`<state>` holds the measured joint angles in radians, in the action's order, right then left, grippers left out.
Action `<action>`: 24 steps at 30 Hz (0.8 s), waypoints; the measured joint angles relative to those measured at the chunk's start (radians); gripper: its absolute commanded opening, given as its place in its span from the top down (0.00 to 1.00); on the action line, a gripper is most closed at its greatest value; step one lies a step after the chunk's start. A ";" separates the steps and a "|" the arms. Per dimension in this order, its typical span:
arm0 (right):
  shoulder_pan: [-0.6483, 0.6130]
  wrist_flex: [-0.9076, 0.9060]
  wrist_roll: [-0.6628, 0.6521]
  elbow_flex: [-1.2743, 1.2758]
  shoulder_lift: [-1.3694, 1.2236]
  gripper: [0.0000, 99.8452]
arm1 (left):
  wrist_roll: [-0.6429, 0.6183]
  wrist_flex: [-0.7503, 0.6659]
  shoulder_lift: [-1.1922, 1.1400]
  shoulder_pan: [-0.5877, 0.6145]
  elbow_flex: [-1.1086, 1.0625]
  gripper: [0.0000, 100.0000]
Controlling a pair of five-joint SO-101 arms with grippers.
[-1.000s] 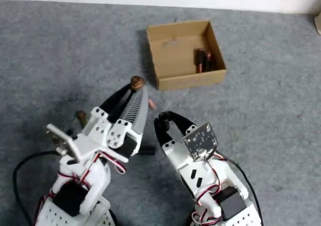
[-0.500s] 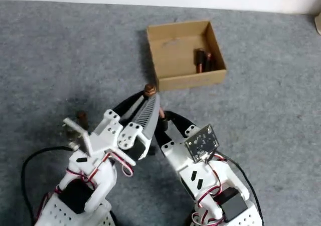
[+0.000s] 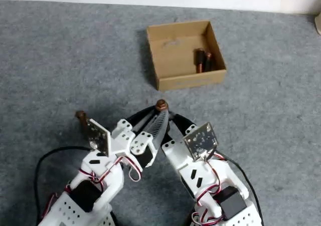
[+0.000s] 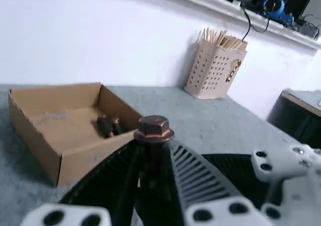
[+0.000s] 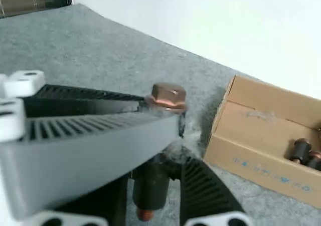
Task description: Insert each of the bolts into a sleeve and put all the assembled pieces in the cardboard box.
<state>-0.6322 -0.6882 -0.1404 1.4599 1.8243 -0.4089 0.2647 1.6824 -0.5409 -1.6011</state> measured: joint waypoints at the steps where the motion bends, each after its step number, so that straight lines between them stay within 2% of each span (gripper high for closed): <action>1: 0.000 0.000 0.000 0.008 0.000 0.99 | 0.000 0.000 -0.003 0.000 0.000 0.96; 6: -0.003 0.000 0.002 0.017 0.002 0.99 | 0.003 0.000 -0.012 0.002 0.000 0.73; 10: -0.006 0.000 -0.009 0.017 0.002 0.99 | 0.005 0.084 -0.014 0.012 0.026 0.66; 14: -0.008 0.000 -0.048 0.028 0.003 0.99 | 0.008 0.233 -0.012 0.014 0.098 0.69; 18: -0.005 0.000 -0.055 0.040 0.002 0.99 | 0.006 0.255 -0.012 0.003 0.183 0.74; 20: -0.006 0.000 -0.055 0.040 0.002 0.99 | 0.006 0.256 -0.011 0.009 0.232 0.80; 24: -0.006 0.000 -0.055 0.040 0.002 0.99 | -0.040 0.256 -0.002 0.094 0.276 0.99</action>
<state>-0.6383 -0.6882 -0.1956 1.4998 1.8259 -0.4488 0.5209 1.6809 -0.4473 -1.3249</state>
